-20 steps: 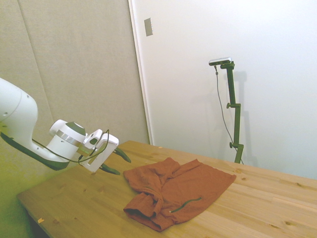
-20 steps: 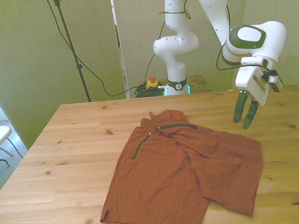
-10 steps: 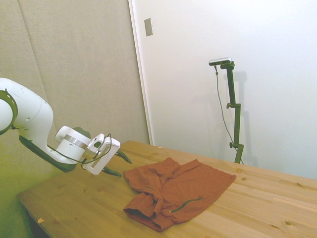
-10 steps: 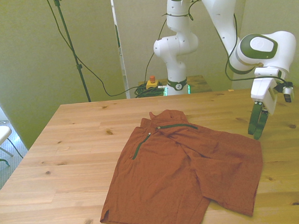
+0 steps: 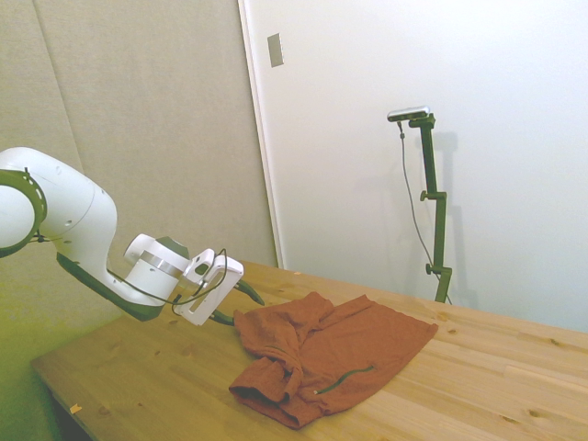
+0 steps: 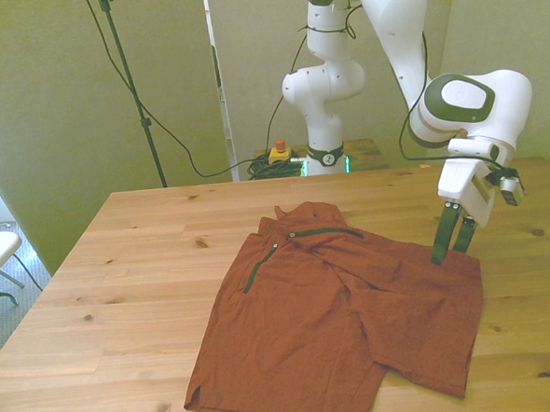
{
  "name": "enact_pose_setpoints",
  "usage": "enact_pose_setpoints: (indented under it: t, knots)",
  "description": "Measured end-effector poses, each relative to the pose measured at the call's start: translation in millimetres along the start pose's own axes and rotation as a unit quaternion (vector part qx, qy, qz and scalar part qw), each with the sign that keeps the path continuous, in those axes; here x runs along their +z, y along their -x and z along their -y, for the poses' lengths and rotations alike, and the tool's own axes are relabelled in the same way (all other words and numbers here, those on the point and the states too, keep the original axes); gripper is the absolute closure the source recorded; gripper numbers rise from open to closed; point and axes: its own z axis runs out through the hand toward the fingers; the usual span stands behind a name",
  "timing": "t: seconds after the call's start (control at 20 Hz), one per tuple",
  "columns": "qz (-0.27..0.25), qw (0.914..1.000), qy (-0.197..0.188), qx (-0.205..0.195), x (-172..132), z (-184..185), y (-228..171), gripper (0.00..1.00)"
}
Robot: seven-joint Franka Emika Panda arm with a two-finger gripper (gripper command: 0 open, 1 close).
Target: Fold the shorts
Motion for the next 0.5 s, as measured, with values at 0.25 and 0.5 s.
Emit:
enact_pose_setpoints:
  t: [0.25, 0.5]
  knots:
    - [-0.005, 0.9998, -0.016, 0.006, 2.7, 8.9, -7.3, 1.00]
    - [-0.003, 0.9998, -0.018, 0.004, 5.3, 15.1, -5.4, 1.00]
